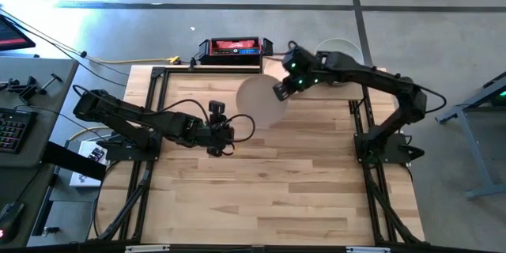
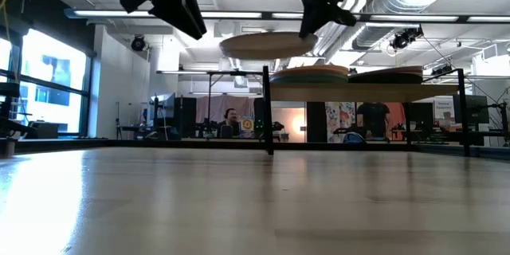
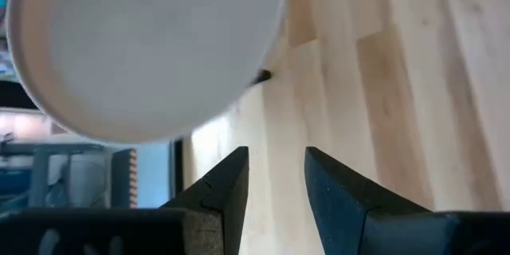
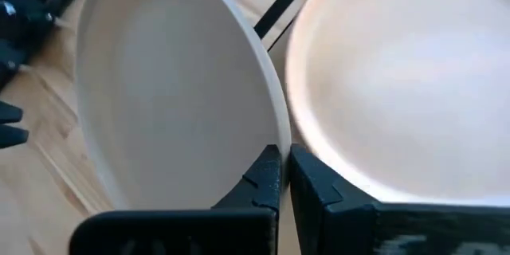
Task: Place and stack plates onto a shelf
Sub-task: Stack the gray plate on top of the light brown plate on the shelf
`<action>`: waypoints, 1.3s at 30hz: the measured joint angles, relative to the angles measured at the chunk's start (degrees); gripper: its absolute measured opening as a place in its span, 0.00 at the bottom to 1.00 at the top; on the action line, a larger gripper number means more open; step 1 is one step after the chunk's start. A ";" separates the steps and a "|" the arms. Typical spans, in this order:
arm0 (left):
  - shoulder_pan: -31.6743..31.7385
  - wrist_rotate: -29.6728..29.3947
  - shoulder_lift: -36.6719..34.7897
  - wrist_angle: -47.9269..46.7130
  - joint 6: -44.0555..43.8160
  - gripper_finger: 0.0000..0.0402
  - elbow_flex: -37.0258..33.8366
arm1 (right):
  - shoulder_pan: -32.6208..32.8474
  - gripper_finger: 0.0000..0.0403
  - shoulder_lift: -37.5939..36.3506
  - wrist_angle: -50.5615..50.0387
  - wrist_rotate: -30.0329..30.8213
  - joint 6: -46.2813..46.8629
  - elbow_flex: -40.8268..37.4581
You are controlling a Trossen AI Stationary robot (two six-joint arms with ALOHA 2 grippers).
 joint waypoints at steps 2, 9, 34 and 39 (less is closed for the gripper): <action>0.00 -0.95 -0.02 0.02 0.02 0.28 0.00 | -1.92 0.00 -1.10 -0.20 -1.06 -0.46 0.00; 0.00 1.18 -0.02 0.20 -0.07 0.28 0.00 | -10.85 0.00 -3.50 -0.18 -4.44 -1.23 0.00; 0.00 1.71 -0.02 2.62 -2.97 0.28 0.00 | -29.35 0.00 -2.85 -8.92 -12.16 -0.92 0.00; 0.00 1.71 -0.02 2.60 -2.93 0.28 0.00 | -28.40 0.00 -1.71 -9.00 -11.98 -0.90 0.00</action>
